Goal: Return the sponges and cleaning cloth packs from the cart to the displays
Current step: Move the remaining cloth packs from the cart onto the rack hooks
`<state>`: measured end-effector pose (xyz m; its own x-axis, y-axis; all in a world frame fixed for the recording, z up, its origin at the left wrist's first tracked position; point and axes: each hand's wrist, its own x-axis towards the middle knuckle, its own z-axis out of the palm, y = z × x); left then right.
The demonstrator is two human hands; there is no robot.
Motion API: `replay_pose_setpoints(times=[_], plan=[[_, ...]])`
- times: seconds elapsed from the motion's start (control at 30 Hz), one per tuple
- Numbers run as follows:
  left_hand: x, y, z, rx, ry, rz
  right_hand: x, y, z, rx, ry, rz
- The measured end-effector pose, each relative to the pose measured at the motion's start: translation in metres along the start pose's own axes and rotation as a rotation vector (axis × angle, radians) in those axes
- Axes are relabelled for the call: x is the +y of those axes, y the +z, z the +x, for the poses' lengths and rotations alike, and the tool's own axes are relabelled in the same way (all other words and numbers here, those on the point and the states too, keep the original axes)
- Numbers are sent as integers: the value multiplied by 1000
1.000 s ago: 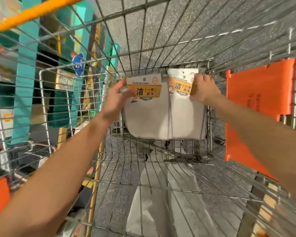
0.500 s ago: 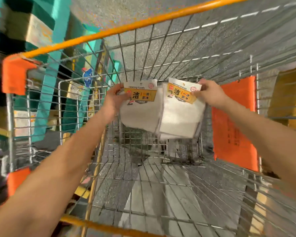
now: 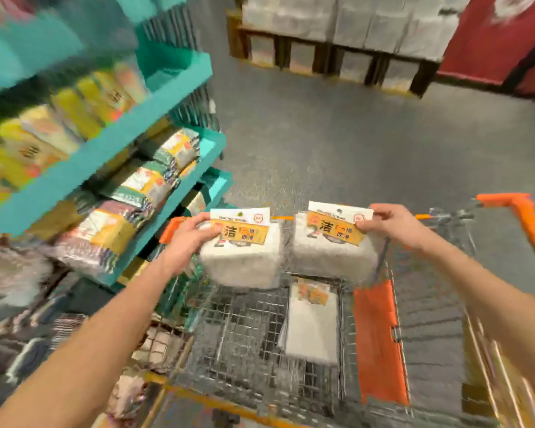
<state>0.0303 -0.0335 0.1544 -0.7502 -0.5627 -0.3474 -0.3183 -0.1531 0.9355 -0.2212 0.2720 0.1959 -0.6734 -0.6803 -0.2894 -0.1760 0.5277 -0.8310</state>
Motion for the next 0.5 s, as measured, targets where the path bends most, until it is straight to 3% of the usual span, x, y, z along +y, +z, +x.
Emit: replay_pose_setpoints(times=[0.27,0.5], plan=[[89,-75,-163,310,231,-110,-168,28,-90,-85,-342,-45],[103,-188,-305,551,335,-212,-301,114,-137,-225,-539,9]])
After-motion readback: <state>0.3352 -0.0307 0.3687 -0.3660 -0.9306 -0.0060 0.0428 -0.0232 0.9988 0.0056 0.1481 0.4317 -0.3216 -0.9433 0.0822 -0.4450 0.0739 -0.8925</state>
